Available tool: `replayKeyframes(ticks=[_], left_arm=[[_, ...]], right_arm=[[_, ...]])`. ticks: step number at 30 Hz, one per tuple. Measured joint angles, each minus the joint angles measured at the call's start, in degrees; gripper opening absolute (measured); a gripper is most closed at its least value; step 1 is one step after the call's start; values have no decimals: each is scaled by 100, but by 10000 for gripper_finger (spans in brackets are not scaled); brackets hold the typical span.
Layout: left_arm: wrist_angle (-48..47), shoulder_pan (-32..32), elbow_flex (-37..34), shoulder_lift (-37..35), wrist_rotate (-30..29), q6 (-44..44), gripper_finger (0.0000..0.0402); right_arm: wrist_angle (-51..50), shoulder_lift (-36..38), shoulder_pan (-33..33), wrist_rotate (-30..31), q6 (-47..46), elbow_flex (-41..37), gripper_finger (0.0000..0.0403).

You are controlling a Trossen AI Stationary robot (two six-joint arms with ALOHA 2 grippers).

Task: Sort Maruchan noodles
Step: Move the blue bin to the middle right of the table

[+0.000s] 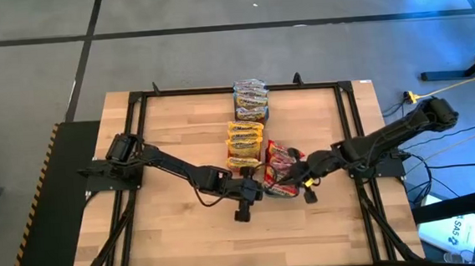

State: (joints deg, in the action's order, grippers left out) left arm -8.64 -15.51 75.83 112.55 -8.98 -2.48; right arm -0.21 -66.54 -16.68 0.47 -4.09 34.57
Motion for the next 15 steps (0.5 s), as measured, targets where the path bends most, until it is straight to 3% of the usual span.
replayKeyframes(ticks=[4,15], left_arm=[[-163,-4,0,-7,-12,-16,16],[-1116,-114,2,-590,-282,-570,16]], right_arm=[[-181,0,-148,396,-16,0,1],[48,0,-134,407,-379,4,1]])
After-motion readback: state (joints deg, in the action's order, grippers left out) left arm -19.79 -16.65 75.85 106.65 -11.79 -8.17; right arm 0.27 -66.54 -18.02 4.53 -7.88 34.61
